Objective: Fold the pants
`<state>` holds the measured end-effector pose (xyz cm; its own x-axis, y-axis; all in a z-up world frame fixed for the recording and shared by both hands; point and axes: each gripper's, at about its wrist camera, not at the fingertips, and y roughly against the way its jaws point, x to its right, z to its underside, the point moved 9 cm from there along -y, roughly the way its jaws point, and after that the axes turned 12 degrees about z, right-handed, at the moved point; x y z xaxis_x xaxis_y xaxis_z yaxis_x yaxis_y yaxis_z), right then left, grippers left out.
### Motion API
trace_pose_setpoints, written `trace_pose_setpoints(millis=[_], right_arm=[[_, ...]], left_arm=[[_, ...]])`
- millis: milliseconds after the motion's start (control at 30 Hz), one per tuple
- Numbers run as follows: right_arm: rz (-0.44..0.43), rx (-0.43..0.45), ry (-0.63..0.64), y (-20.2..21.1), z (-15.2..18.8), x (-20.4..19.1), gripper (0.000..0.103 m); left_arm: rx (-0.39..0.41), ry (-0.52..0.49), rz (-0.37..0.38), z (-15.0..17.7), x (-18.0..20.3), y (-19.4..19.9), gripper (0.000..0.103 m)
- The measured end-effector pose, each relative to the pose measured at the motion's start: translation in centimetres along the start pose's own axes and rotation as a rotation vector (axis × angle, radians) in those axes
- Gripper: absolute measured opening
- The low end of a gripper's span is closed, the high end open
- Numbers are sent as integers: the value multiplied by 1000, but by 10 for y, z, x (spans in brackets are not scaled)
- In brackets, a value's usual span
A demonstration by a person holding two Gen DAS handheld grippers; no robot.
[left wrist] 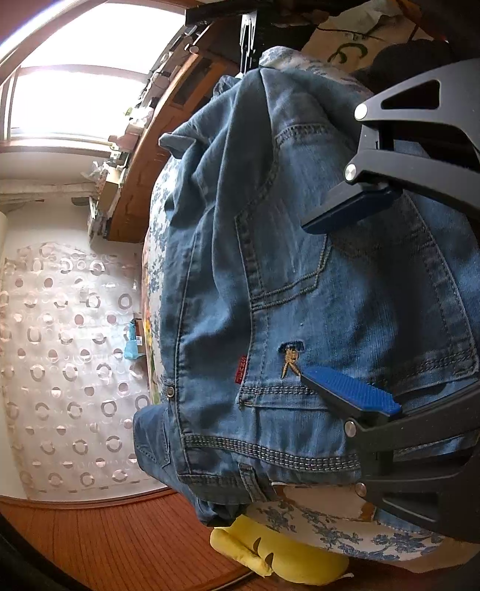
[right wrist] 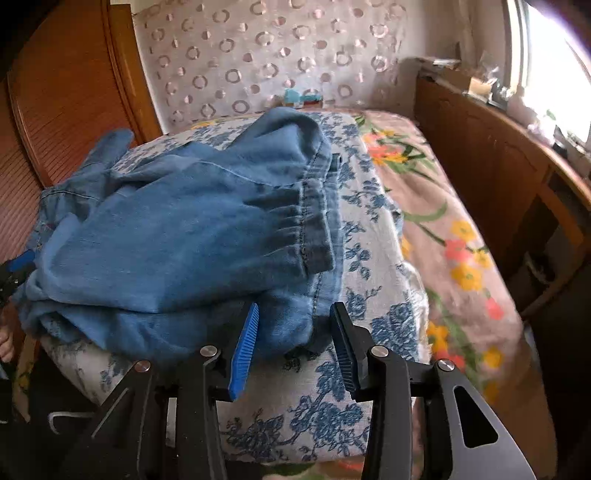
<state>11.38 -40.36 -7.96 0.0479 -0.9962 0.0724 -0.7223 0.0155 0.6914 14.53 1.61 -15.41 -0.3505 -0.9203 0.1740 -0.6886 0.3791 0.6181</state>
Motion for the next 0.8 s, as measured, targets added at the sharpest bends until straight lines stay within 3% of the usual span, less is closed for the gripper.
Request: trace_pose_setpoints(millis=[67, 100, 200, 300, 467, 700, 767, 800], right_arm=[[14, 11, 17, 0, 1, -2, 41], [17, 20, 38, 5, 4, -5, 29], [-10, 27, 78, 11, 7, -9, 10], [25, 77, 64, 29, 4, 8, 7], [97, 147, -21, 67, -1, 70, 6], [87, 24, -58, 26, 31, 86, 8], [67, 40, -96, 26, 27, 89, 18], [56, 52, -117, 28, 24, 90, 28]], left_arm=[[-2, 1, -5, 0, 0, -3, 75], [-2, 5, -5, 0, -1, -3, 75], [-10, 11, -10, 1, -3, -7, 75], [-11, 8, -15, 0, -3, -8, 75], [-6, 12, 0, 0, -2, -7, 75], [14, 7, -1, -1, -1, -3, 75], [33, 2, -3, -3, -1, 0, 75], [50, -3, -4, -5, 0, 2, 75]])
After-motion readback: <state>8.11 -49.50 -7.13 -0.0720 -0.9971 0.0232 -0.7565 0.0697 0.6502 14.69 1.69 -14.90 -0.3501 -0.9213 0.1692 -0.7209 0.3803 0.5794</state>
